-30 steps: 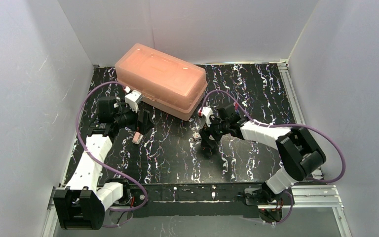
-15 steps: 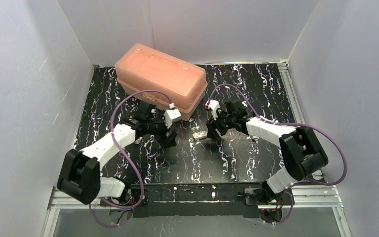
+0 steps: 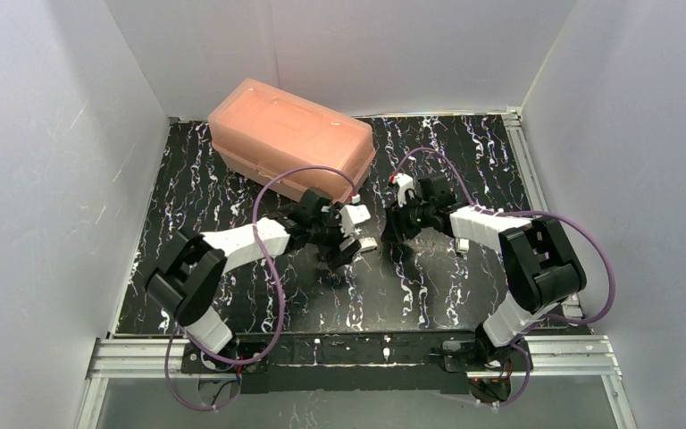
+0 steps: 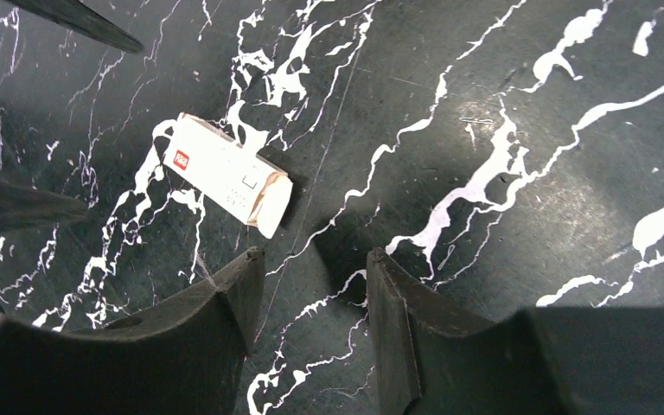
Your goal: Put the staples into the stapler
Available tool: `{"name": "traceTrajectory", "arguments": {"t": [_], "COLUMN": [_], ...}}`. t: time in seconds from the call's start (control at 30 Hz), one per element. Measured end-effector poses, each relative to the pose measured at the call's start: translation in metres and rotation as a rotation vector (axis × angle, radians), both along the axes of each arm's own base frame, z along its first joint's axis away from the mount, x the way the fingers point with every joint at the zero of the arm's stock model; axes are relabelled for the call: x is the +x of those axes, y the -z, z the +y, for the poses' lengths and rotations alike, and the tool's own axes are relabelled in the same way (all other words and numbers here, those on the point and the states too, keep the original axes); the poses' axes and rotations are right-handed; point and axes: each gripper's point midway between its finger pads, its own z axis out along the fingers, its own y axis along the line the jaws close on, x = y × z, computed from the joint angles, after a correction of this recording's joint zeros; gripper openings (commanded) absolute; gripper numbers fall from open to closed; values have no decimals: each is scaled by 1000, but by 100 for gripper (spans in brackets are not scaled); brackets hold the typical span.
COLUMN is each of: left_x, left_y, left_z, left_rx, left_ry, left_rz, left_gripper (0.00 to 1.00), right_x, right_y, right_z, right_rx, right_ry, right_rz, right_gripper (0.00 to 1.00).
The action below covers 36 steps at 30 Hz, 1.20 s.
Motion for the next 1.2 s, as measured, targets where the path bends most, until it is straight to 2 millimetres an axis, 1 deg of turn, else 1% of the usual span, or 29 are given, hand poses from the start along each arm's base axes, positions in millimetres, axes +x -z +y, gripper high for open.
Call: {"name": "traceTrajectory", "arguments": {"t": [0.17, 0.23, 0.37, 0.53, 0.77, 0.87, 0.97, 1.03, 1.1, 1.2], "left_x": [21, 27, 33, 31, 27, 23, 16, 16, 16, 17], "left_y": [11, 13, 15, 20, 19, 22, 30, 30, 30, 31], "left_z": [-20, -25, -30, -29, -32, -32, -27, -29, -29, -31], "left_rx": [32, 39, 44, 53, 39, 36, 47, 36, 29, 19], "left_ry": [-31, -39, -43, -35, -20, -14, -11, -7, -6, -9], "left_rz": [-23, -29, -31, -19, -4, 8, 29, 25, 22, 19], "left_gripper": [68, 63, 58, 54, 42, 41, 43, 43, 42, 36], "right_x": [4, 4, -2, -2, -3, -3, -3, -3, -3, -3], "right_y": [-1, 2, 15, 15, 15, 15, 16, 16, 16, 17], "right_z": [1, 2, 5, 13, 19, 20, 21, 21, 22, 22], "right_rx": [37, 49, 67, 120, 159, 166, 168, 171, 172, 177], "right_ry": [47, 54, 60, 57, 55, 57, 56, 55, 55, 51], "right_rz": [37, 63, 139, 174, 202, 209, 212, 213, 215, 219], "right_gripper": [52, 52, 52, 51, 48, 47, 46, 45, 44, 43]}}
